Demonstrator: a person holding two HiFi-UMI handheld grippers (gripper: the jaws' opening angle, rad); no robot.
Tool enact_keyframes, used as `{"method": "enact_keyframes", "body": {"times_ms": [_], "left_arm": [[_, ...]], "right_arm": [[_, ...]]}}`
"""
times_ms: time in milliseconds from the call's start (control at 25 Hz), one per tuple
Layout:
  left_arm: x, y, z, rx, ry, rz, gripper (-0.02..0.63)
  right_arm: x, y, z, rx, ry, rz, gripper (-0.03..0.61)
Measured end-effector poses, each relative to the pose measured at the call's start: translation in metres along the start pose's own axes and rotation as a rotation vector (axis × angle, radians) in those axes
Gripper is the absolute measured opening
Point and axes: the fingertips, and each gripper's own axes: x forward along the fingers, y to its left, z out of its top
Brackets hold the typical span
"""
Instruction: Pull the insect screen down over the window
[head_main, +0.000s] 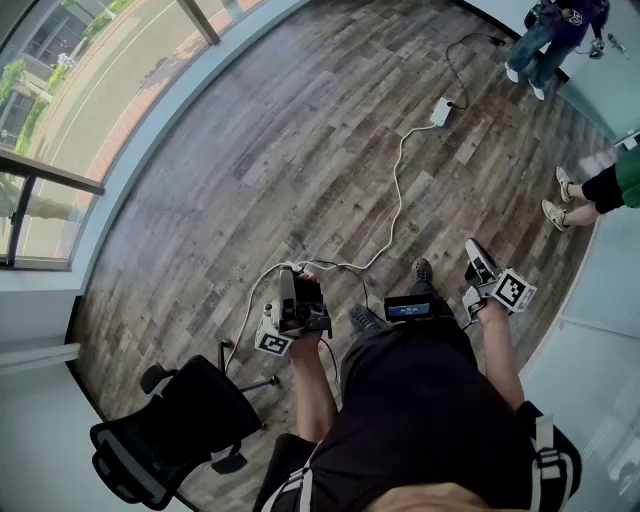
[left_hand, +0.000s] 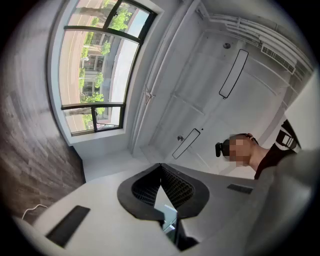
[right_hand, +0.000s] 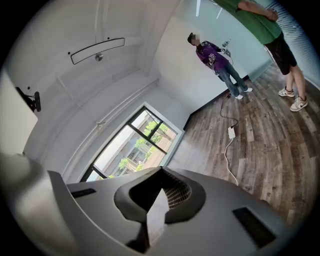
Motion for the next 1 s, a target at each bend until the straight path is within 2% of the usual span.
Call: {"method": "enact_keyframes", "body": {"times_ms": [160, 280, 400, 520, 680, 760, 880, 1000], "left_arm": [[0.033, 0.017, -0.029, 0.001, 0.019, 0.029, 0.006], [0.068, 0.039, -0.04, 0.029, 0.012, 0.067, 0.006], [0.118, 0.062, -0.054, 0.065, 0.011, 0.085, 0.006], [0.171, 0.083, -0.073, 0.11, 0.018, 0.072, 0.006], [0.236, 0.099, -0.099, 0.162, 0.054, 0.054, 0.006], [0.264, 0.113, -0.119, 0.164, 0.102, 0.051, 0.006], [0.295, 0.145, -0.137, 0.183, 0.171, 0.083, 0.006], [0.334, 0.18, -0.14, 0.18, 0.167, 0.113, 0.006]], "right_arm": [[0.018, -0.039, 0.026, 0.023, 0.032, -0.067, 0.008], [0.064, -0.057, 0.054, 0.043, 0.054, -0.007, 0.008], [0.117, -0.07, 0.1, 0.036, 0.058, 0.074, 0.008], [0.159, -0.083, 0.146, -0.069, 0.085, 0.106, 0.008], [0.192, -0.088, 0.202, -0.375, 0.134, 0.072, 0.008], [0.198, -0.099, 0.235, -0.449, 0.123, 0.05, 0.008], [0.202, -0.119, 0.267, -0.417, 0.063, 0.054, 0.008], [0.212, -0.136, 0.278, -0.354, 0.036, 0.043, 0.008]]}}
